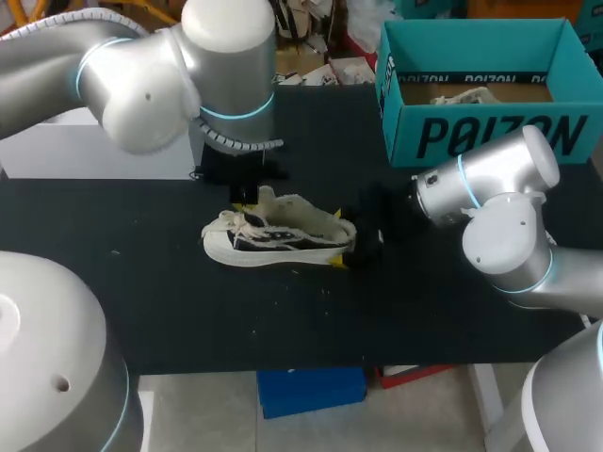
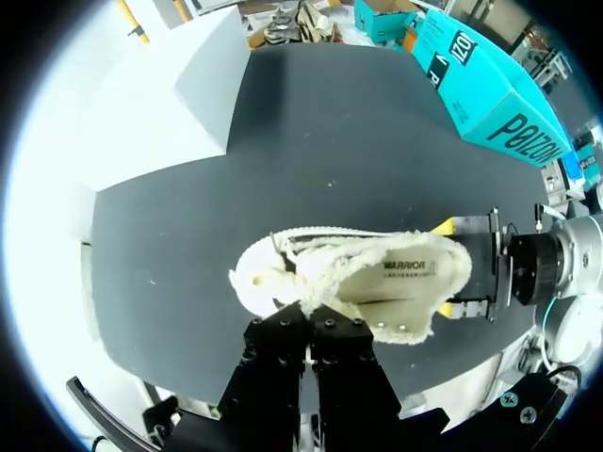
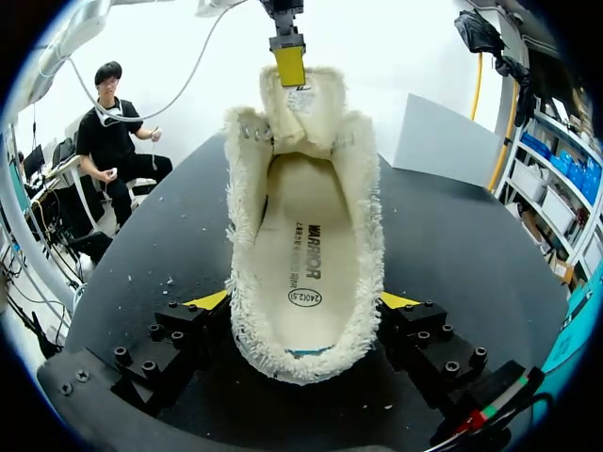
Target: Take the shoe out of the shoebox, open the shoe tongue, remove and reinsert the insole, then place the shoe into the shoebox
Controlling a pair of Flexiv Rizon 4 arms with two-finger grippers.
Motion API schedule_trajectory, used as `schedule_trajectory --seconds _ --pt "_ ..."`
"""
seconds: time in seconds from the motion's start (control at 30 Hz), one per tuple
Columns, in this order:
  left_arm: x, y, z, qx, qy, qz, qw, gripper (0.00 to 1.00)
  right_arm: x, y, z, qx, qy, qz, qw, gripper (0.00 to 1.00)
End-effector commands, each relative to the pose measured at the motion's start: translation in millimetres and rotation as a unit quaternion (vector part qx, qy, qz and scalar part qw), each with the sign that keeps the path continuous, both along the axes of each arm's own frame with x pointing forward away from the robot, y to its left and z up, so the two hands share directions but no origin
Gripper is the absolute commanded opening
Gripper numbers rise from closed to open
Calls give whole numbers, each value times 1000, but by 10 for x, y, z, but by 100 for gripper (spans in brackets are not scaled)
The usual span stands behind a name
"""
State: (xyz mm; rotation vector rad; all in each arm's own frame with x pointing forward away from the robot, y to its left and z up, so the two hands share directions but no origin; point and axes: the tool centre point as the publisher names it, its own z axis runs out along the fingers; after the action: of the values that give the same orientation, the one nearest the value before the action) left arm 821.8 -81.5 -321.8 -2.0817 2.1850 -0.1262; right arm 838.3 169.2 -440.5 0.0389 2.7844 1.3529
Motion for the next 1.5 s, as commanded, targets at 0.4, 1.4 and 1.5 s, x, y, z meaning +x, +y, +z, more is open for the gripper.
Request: schedule_trajectory --seconds 0.4,1.4,1.5 --pt "-44 239 -310 -82 13 15 996 0 0 10 -9 -1 0 -1 1000 0" --pt "204 -476 282 -107 94 -511 847 0 0 10 -9 -1 0 -1 1000 0" --pt "198 -602 234 -110 123 -575 801 0 0 10 -9 -1 0 -1 1000 0"
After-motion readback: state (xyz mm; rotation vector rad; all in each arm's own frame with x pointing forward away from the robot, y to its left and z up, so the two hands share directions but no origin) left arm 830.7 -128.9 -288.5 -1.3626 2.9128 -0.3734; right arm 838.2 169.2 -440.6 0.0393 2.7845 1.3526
